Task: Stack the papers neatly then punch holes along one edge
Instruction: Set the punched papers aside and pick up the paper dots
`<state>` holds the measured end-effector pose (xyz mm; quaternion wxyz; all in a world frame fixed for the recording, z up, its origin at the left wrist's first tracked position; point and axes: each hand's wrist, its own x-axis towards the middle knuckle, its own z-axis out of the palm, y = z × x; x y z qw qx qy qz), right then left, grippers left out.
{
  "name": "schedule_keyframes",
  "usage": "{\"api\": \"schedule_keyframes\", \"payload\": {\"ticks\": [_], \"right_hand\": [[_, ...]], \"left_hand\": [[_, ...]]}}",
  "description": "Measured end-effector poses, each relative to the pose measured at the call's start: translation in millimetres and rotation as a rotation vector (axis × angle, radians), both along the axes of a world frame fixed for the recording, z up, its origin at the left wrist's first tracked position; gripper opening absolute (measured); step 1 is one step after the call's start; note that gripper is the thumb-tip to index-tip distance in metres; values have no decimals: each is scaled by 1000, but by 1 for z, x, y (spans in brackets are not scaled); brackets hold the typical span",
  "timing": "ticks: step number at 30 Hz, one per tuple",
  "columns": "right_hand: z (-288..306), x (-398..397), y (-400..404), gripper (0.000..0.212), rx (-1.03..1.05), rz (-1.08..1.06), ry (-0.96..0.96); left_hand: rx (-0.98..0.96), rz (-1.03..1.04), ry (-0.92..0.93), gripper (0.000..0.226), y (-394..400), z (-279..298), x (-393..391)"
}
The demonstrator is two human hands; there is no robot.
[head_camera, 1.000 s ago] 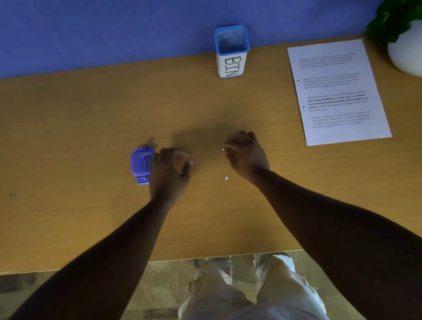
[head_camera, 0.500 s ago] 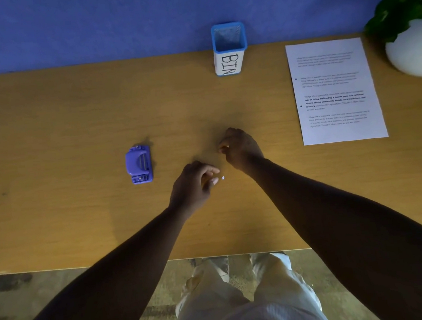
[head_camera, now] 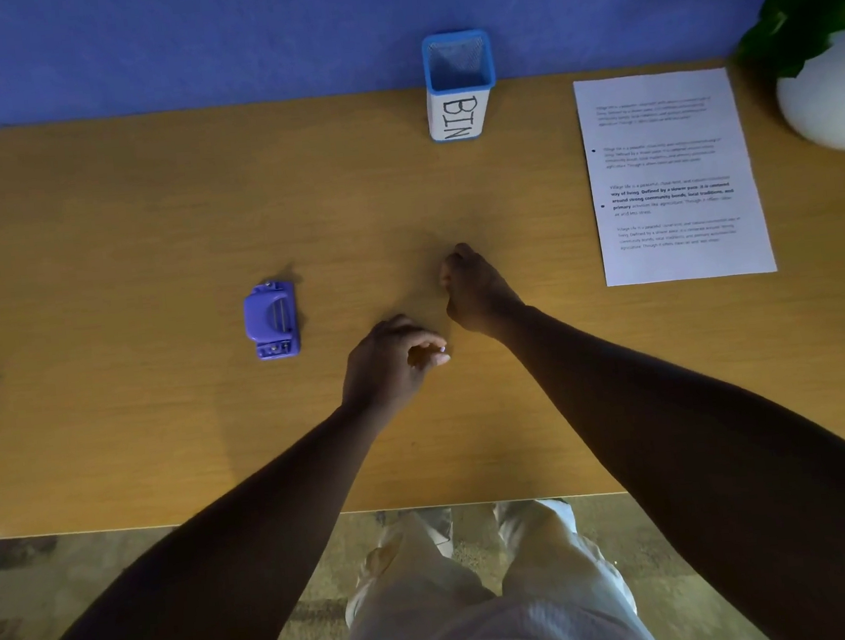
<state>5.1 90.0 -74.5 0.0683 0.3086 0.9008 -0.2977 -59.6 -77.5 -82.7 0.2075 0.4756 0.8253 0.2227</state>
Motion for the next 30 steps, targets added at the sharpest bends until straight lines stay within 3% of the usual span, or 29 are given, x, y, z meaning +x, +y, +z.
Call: {"api": "schedule_keyframes", "payload": {"ticks": [11,22,30], "right_hand": [[-1,1,2,21,-23,17,11],[-4,2,2,23,-34,-13,29],[5,3,13,15,-180,-270,131]], "left_hand": [[3,0,6,13,8,2,-1],[-108,-51,200,13,13,-9,4],[-59,197,-27,14,32,-2,-14]]}}
